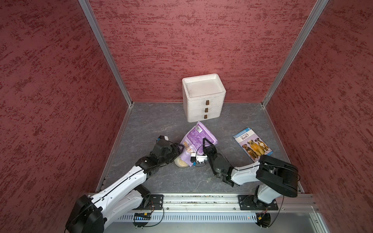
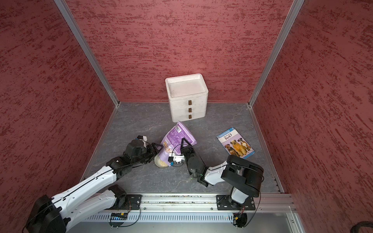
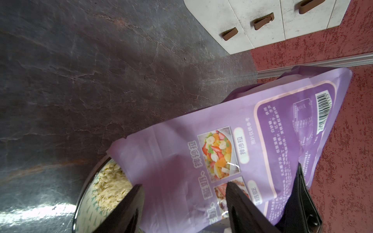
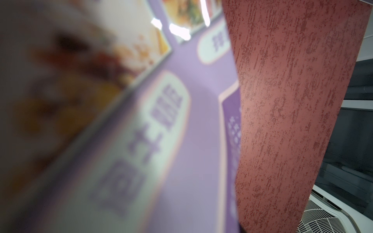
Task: Pour the oats into the breakfast bowl
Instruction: Pour the oats into the bowl.
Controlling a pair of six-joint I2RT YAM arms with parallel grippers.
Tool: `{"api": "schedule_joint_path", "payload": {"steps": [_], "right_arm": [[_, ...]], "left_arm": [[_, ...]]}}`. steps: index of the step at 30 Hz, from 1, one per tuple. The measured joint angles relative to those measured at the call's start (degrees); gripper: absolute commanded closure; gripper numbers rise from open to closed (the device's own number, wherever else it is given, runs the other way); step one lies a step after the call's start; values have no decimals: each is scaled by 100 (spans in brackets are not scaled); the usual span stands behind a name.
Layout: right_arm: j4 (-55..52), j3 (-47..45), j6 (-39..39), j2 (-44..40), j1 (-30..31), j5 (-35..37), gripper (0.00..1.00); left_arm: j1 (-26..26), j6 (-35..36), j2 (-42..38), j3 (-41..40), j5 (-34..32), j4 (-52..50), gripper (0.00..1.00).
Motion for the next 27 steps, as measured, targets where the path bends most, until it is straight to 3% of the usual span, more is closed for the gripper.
{"api": "schedule_joint_path", "payload": {"steps": [27], "right_arm": [[-4,76,-166,-129,0,-24,100]], "left_arm": [[26,-87,-234,0,-24,-9,32]]}}
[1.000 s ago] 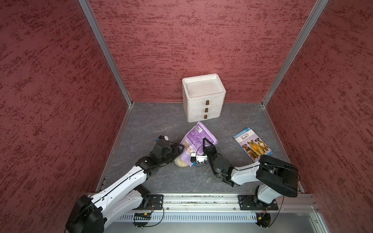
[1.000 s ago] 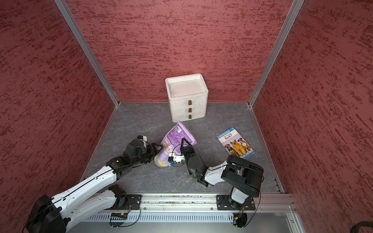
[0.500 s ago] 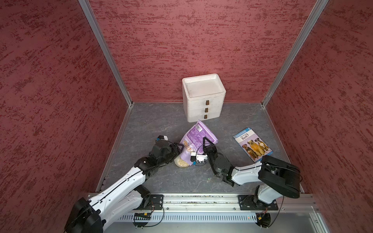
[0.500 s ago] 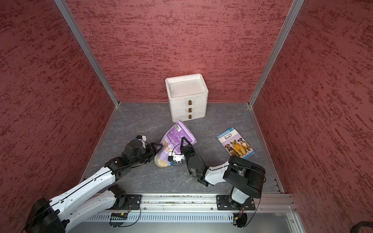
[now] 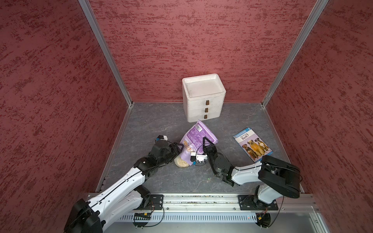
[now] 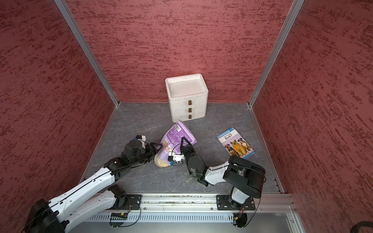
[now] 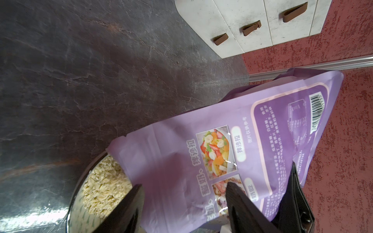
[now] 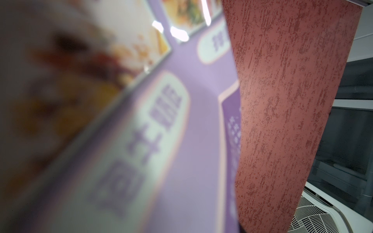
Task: Pour the oats into the breakfast bowl
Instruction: Pour the oats into the bowl.
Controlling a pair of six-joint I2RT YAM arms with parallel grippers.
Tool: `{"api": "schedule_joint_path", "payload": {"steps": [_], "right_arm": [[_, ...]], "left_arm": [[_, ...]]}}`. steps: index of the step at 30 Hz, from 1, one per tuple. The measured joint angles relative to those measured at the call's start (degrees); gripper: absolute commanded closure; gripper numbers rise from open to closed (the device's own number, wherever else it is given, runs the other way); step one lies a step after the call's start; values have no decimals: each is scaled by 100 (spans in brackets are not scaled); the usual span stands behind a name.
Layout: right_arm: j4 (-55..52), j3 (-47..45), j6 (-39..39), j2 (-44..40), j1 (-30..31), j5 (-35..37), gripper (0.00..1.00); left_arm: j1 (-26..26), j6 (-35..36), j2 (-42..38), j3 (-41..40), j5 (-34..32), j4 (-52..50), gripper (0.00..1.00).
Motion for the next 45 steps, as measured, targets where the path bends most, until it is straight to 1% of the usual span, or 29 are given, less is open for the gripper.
{"api": "schedule_joint_path", "payload": {"steps": [22,45], "right_arm": [[2,61,50,22,-22,-24,100],[4,153,356,168,-7,-28,100]], "left_arm": [[46,-2,-90,0,-17,-35,32],[50,-24,-26,0,-15,-28,32]]}}
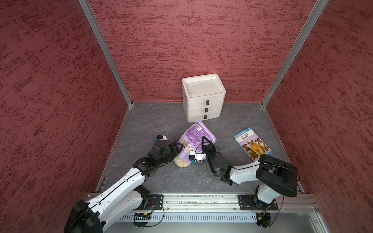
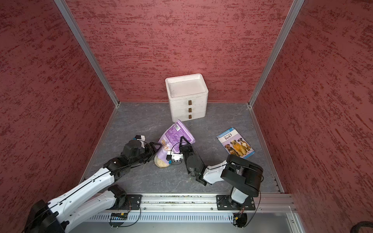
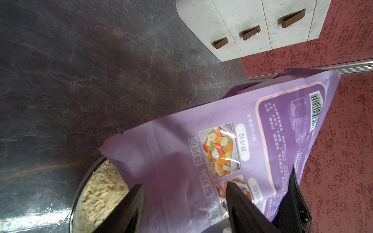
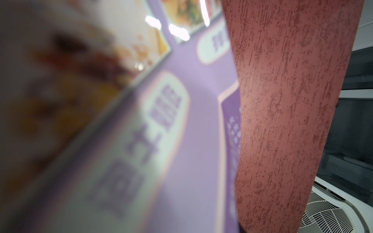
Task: Pour the oats into the breakfast bowl
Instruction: Pour the oats into the bowl.
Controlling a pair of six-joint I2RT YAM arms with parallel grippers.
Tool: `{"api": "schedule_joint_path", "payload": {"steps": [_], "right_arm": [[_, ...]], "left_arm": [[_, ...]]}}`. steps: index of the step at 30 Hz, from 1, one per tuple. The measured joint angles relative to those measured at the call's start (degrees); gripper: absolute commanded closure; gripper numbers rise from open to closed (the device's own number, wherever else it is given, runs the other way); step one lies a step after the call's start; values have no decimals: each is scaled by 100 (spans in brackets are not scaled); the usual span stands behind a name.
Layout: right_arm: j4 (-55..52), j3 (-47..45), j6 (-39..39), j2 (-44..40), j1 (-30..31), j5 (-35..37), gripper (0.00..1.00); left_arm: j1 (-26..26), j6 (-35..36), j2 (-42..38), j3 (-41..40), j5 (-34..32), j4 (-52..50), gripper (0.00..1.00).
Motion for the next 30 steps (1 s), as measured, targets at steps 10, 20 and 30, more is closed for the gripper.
{"api": "schedule_joint_path", "payload": {"steps": [10,20,30], "right_arm": [[0,-7,-13,22,7,-13,100],[-2,-7,140,26,39,-17,100],[-4,-17,192,35,76,-33,100]], "left_arm": [[0,-39,26,0,2,2,32],[0,-52,15,0,-2,0,32],[0,-76,-15,0,-4,-4,32]]}}
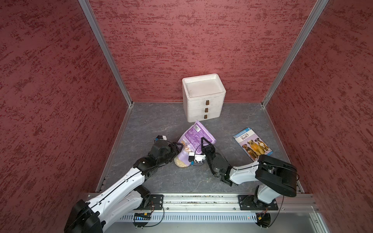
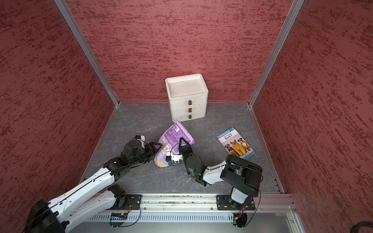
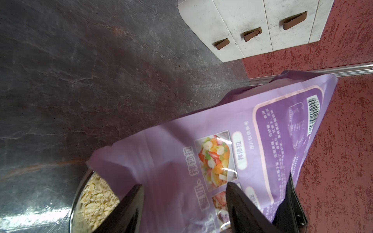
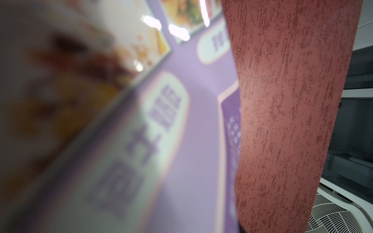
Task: Pour the oats into the breakfast bowl
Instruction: Pour the oats into the bowl.
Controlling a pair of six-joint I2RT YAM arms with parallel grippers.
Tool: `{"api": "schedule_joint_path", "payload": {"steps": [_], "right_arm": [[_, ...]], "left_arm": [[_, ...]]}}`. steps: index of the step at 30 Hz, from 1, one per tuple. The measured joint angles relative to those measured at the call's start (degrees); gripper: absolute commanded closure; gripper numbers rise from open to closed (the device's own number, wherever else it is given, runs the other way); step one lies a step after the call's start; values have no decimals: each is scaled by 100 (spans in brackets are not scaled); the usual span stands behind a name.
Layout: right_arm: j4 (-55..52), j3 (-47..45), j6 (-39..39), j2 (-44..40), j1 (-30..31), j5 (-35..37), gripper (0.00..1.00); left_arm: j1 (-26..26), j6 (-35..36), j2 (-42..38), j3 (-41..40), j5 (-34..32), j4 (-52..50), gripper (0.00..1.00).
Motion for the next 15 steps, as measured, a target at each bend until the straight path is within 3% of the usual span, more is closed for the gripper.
{"api": "schedule_joint_path", "payload": {"steps": [15], "right_arm": [[2,-28,-216,9,-90,59,100]], "left_arm": [[0,-2,-92,0,-24,-4,32]]}}
